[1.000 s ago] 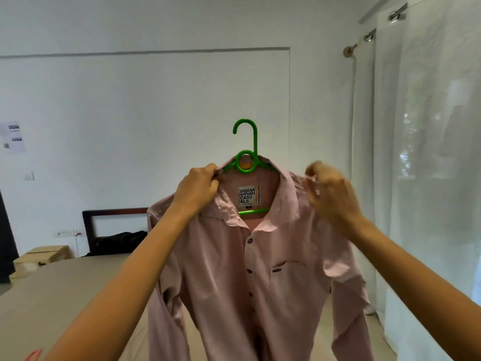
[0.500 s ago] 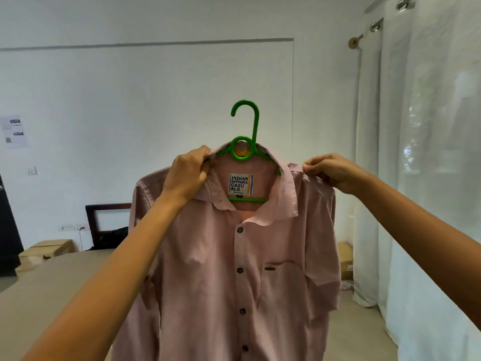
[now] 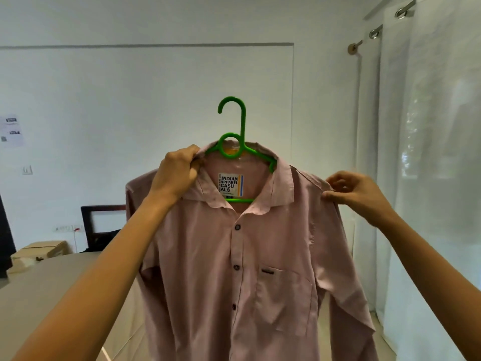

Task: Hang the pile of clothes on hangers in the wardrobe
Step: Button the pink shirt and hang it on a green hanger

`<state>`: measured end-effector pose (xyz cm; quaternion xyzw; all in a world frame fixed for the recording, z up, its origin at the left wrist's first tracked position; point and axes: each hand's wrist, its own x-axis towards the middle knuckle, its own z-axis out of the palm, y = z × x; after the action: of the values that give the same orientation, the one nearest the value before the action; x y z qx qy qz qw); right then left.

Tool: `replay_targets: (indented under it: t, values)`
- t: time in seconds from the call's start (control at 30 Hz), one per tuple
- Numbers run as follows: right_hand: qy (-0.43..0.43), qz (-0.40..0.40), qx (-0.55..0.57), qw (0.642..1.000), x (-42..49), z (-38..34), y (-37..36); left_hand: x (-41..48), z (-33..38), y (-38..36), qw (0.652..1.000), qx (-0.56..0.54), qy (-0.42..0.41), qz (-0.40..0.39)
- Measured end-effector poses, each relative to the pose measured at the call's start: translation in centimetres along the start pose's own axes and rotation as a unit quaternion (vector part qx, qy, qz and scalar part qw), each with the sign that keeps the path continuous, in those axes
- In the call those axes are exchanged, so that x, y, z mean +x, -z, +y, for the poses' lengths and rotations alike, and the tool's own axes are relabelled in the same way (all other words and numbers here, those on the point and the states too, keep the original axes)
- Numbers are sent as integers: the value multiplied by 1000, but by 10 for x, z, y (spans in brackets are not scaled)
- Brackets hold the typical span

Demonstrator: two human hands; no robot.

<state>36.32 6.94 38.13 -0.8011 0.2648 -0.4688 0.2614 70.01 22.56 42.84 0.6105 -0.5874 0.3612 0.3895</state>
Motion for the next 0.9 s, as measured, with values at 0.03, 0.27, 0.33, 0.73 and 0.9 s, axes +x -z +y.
replay_targets:
  t: [0.03,0.27,0.33,0.73,0.9]
  values:
    - [7,15,8,1000,-4,3,-2,1,-2,1,1000,-3,-6,-4]
    - [-65,-159,152,973,10,1,31,6,-16,11,995,-54,-62,-62]
    - [-113,-153,203,960,20,4,34,6,-14,14,991,-76,-84,-74]
    - [-59,-37,116,991,27,-2,-6,11,-14,7,997,-14,-31,-70]
    - [49,5,-88,995,30,-4,-17,11,-12,8,995,29,21,-91]
